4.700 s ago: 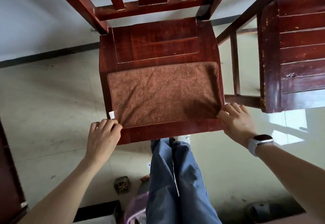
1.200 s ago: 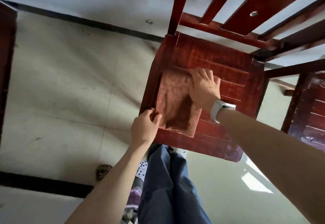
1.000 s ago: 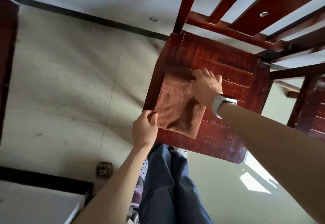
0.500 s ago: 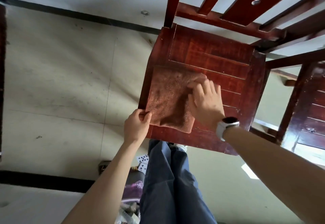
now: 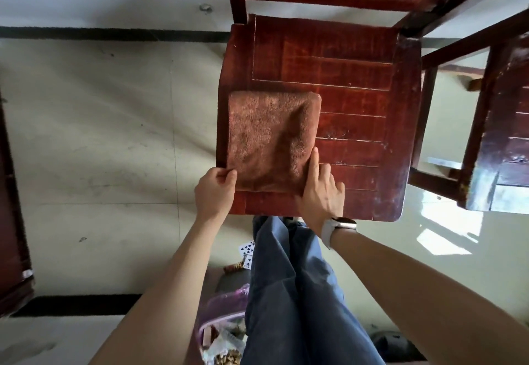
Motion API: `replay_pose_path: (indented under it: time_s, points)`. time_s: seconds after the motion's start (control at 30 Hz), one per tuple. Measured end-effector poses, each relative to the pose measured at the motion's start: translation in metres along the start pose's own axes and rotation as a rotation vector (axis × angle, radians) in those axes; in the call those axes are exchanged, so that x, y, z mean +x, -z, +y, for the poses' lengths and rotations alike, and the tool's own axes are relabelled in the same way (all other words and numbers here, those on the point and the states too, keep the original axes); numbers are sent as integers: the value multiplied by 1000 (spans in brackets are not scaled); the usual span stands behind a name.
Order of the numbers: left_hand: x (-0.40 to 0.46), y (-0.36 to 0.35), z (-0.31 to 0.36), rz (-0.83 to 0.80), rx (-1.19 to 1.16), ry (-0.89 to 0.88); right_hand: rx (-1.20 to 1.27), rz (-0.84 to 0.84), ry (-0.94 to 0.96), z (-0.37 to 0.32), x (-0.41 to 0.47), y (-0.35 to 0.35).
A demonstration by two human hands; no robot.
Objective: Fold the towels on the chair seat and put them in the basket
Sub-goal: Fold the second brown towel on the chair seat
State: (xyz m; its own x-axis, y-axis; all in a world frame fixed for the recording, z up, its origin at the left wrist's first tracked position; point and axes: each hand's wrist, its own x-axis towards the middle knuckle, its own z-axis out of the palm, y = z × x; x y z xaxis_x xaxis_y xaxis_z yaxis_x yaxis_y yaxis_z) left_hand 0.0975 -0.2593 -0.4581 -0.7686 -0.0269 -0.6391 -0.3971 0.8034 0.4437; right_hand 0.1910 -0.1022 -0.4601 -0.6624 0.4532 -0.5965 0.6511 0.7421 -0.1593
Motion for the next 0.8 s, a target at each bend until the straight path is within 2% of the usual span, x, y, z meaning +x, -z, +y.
replay_pose_path:
  time_s: [0.13,0.23,0.37,0.43,0.5,0.57,0.63,0.7,0.8]
  points:
    - [1,0,0,17,54,-17,-2,-6,29,10,0,-1]
    - [0,-4,3,34,83,-17,-115,18,123,21,1,0]
    - [-5,-8,6,61,130,-47,-105,-59,185,30,-3,11]
    - [-8,-5,8,113,163,-90,-128,0,262,36,-10,19]
    - [-10,-2,8,203,253,-237,-168,185,378,40,-14,25]
    - [-11,-2,8,249,409,-464,-211,330,515,36,-11,27]
    - [-7,-5,9,165,575,-673,-238,405,617,21,-1,25]
    - [2,-11,9,45,700,-771,-264,416,648,3,13,20]
    - [16,-16,8,-43,795,-738,-337,317,582,0,33,12]
